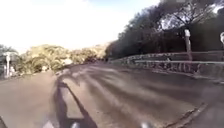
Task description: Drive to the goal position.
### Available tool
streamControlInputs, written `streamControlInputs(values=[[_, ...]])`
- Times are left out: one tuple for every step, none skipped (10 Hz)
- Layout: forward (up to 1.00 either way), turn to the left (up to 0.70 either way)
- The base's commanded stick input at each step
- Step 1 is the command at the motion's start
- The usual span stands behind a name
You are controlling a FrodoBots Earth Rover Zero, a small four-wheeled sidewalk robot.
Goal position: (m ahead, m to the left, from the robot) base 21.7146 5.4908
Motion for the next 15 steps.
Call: streamControlInputs(values=[[0.85,0.0],[0.85,0.0],[0.85,0.0],[0.85,0.0],[0.85,0.0],[0.85,0.0],[0.85,0.0],[0.85,0.0],[0.85,0.0],[0.85,0.0],[0.85,0.0],[0.85,0.0],[0.85,0.0],[0.85,0.0],[0.85,0.0]])
